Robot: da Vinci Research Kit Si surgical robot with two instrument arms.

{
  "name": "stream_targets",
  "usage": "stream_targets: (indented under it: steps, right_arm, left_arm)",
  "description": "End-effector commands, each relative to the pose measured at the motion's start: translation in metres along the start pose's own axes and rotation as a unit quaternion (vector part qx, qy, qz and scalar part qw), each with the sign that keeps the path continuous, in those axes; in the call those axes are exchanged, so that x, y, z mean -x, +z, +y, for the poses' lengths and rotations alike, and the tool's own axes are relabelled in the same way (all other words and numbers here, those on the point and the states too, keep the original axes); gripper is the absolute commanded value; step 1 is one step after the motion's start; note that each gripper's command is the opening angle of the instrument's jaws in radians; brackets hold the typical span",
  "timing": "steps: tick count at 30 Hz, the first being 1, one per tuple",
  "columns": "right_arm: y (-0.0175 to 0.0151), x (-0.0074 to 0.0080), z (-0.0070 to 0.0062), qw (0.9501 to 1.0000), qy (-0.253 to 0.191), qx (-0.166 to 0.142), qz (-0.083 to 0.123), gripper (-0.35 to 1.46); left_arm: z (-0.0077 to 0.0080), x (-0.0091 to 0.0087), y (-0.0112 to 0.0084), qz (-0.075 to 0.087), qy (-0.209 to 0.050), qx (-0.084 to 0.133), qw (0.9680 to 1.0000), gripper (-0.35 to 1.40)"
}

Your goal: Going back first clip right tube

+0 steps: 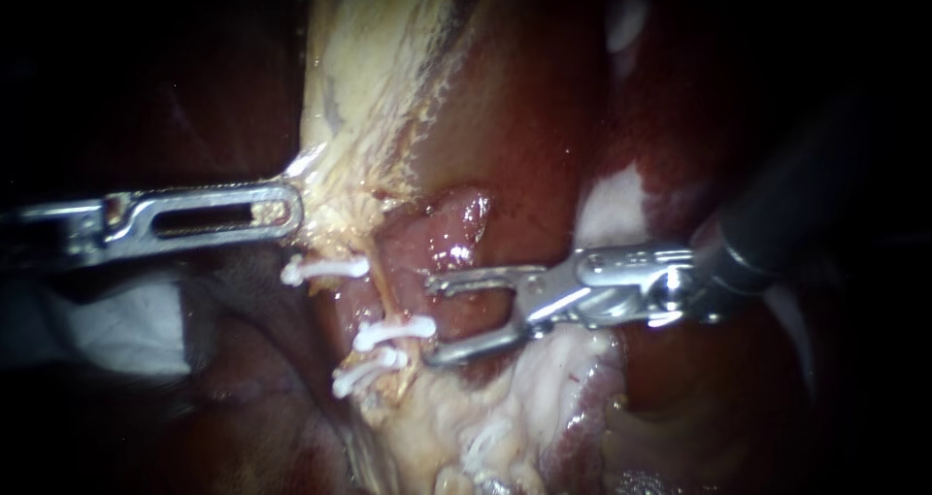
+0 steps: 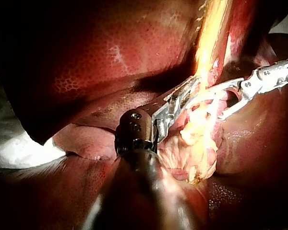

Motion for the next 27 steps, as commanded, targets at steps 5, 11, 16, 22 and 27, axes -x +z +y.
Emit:
stream_targets:
  steps: [5,11,16,22,27]
  right_arm:
    - [-0.0055,-0.0015,-0.0008,0.9999,-0.012,0.009,0.001,0.60]
    - [-0.0100,-0.0027,-0.0010,0.9997,-0.017,0.015,0.000,0.60]
    - [-0.0114,-0.0030,-0.0017,0.9998,-0.018,0.013,0.000,0.60]
    - [-0.0114,-0.0031,-0.0021,0.9998,-0.019,0.012,0.000,0.60]
    - [-0.0115,-0.0032,-0.0023,0.9998,-0.019,0.012,0.000,0.60]
  left_arm:
    - [0.0001,0.0000,0.0001,0.000,0.000,0.000,1.0000,-0.35]
    - [0.0005,-0.0002,0.0004,-0.001,0.001,0.000,1.0000,-0.35]
    - [0.0014,-0.0015,0.0025,-0.005,0.006,0.003,1.0000,-0.35]
    - [0.0028,-0.0037,0.0067,0.010,0.008,0.000,0.9999,-0.35]
    - [0.0023,-0.0040,0.0098,0.017,0.009,-0.002,0.9998,-0.35]
